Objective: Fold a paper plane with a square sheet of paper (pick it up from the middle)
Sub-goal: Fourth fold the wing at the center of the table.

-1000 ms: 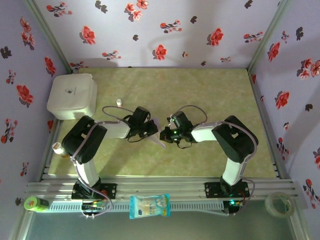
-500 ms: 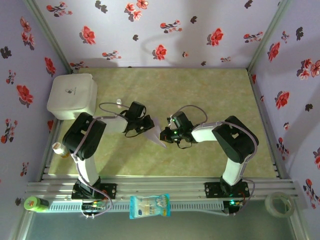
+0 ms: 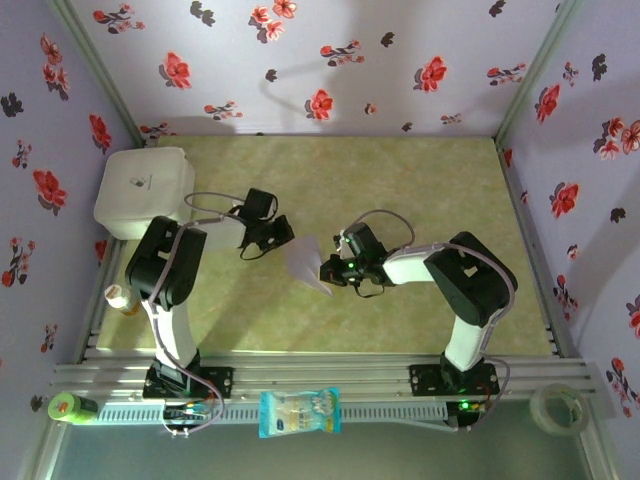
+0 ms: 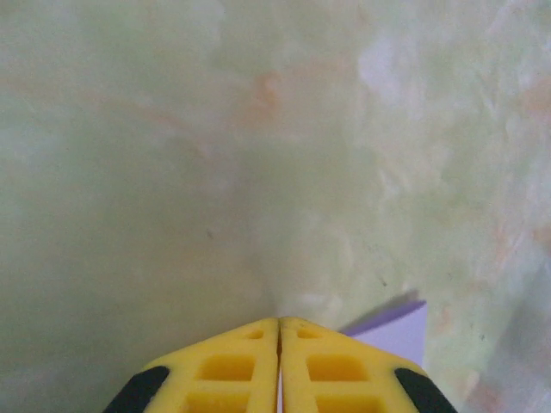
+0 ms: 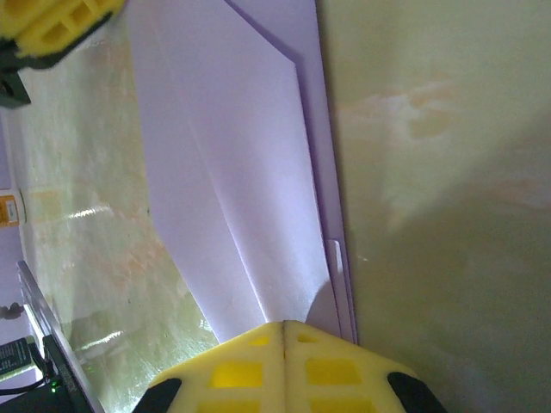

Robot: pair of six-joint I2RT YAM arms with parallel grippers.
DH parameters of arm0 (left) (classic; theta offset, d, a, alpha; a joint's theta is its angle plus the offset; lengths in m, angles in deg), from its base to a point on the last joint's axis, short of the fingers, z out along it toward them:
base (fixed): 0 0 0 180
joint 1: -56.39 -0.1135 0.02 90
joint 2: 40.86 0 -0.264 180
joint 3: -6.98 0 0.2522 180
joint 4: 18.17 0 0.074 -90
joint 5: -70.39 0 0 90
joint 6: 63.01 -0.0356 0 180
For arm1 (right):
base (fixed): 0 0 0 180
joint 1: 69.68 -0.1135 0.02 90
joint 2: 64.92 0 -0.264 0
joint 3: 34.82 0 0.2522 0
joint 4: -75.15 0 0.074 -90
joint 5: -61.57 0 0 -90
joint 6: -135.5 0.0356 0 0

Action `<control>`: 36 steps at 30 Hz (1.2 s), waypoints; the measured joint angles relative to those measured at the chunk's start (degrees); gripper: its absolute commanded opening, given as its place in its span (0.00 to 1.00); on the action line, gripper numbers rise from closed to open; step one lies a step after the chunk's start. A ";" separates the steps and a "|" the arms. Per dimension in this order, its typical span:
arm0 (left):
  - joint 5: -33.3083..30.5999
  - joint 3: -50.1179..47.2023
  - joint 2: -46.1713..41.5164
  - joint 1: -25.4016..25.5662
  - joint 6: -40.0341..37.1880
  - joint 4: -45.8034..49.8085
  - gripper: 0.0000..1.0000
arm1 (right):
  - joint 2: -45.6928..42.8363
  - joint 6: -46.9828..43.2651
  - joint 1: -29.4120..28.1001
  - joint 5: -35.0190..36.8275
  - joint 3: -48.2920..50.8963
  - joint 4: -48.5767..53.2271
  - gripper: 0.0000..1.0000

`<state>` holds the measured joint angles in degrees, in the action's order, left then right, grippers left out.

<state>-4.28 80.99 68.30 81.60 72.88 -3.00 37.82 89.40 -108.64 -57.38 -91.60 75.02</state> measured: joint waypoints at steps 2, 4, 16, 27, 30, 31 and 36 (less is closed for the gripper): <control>-0.85 1.22 0.33 -0.61 -0.96 1.25 0.09 | 0.00 -0.24 -0.02 -0.17 0.00 0.02 0.00; -1.42 2.56 0.50 -0.94 -1.84 2.58 0.09 | 0.00 -0.46 0.00 -0.37 0.00 0.20 0.00; -1.97 3.96 -7.76 2.01 -3.45 5.51 0.12 | 0.00 -1.53 0.11 -0.94 -0.81 2.36 0.00; 2.95 -3.72 -7.50 10.51 -2.36 -0.37 0.09 | 0.00 -1.46 0.31 -1.11 -0.81 2.38 0.00; 2.91 -5.31 -5.88 10.27 -2.34 -0.90 0.09 | -0.07 -1.31 0.37 -1.29 -0.81 2.40 0.01; 2.89 -5.62 -5.20 10.23 -2.36 -1.01 0.09 | -0.11 -1.25 0.37 -1.33 -0.81 2.49 0.01; 2.95 -6.67 -3.93 10.03 -2.36 -2.49 0.08 | -0.85 -0.15 0.37 -1.49 -0.81 3.91 0.03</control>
<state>-1.33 74.32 64.37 91.63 70.52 -5.49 36.97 89.25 -108.27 -58.86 -92.41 78.94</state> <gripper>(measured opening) 0.086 0.047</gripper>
